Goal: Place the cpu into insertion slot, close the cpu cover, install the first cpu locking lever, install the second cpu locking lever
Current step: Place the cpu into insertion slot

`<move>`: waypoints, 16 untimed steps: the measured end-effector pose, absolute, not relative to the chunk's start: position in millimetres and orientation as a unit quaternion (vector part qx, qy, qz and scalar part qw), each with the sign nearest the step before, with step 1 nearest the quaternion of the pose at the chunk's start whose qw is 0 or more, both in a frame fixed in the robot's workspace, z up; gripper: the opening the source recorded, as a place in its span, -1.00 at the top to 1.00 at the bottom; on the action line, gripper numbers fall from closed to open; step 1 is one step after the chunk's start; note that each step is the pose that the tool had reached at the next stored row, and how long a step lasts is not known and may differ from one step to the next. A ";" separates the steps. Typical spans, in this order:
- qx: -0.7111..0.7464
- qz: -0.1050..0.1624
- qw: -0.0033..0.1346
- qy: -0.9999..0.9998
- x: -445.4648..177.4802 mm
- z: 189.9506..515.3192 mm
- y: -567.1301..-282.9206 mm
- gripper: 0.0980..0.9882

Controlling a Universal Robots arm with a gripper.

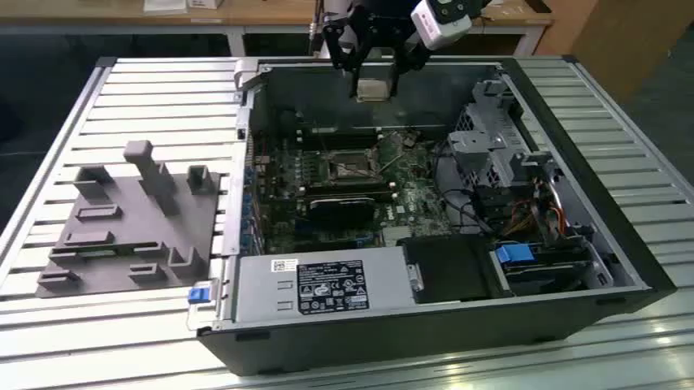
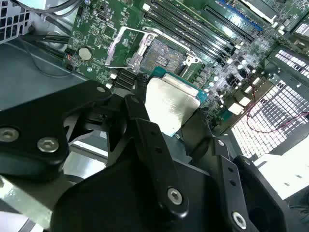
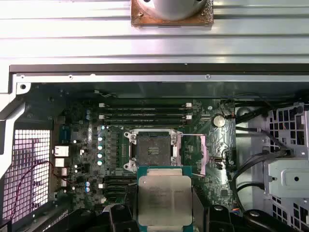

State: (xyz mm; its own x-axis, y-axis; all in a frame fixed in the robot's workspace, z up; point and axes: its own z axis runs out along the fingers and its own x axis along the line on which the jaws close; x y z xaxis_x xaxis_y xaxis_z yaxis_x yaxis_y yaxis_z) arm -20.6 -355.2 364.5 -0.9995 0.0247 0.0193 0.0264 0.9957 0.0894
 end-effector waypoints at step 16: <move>-0.013 -0.045 0.009 -0.999 -20.6 360.0 -355.2 0.01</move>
State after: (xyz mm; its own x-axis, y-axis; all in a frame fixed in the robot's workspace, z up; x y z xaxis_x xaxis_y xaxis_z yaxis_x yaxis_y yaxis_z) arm -20.6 -355.2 360.0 -0.9995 0.0247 0.0193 0.0264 0.9957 0.0894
